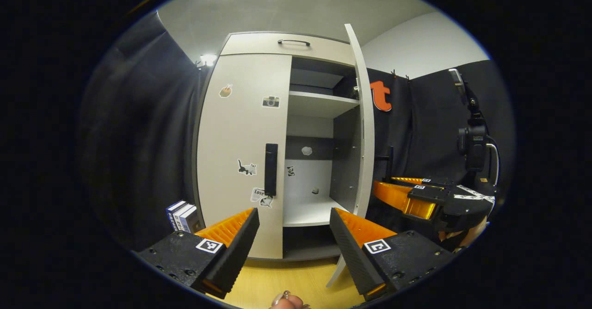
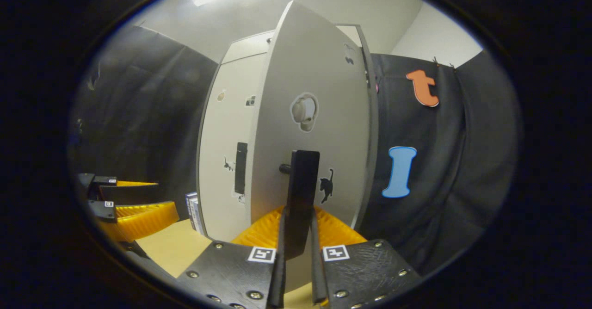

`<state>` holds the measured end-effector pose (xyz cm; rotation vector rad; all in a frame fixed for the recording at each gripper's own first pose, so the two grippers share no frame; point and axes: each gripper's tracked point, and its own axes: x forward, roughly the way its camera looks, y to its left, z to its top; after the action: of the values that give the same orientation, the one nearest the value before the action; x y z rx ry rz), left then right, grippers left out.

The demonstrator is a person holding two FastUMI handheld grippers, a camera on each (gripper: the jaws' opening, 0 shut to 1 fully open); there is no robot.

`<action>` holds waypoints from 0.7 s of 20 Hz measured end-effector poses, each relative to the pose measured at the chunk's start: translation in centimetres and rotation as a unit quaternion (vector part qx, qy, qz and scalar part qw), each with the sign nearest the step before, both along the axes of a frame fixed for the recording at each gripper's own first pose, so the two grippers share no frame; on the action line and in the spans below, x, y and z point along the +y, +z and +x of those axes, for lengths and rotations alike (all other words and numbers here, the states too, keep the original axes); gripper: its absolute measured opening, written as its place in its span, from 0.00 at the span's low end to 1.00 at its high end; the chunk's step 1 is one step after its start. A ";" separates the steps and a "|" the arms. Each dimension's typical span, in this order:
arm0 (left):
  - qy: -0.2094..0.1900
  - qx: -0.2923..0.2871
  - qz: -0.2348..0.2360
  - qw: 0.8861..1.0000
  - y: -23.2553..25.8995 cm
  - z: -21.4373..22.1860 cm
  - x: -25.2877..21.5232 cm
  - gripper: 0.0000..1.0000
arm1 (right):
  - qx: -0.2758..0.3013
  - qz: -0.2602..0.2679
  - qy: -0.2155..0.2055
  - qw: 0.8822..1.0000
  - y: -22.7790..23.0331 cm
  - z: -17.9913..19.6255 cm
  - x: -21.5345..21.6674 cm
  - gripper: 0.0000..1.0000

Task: Open the right door of the double-door shoe cabinet with the right hand, and open the left door with the left hand.

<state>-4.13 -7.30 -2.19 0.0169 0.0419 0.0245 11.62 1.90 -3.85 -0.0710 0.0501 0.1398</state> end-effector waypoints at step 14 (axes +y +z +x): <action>-0.034 0.011 -0.010 0.999 -0.6 1.7 -4.6 0.95 | 0.007 -0.001 -0.119 0.993 0.0 -2.2 -10.4 0.00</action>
<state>-2.38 -11.91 -2.83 -0.0016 0.0631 -0.0433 9.40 -8.50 -3.90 -0.0654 0.0714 -0.0977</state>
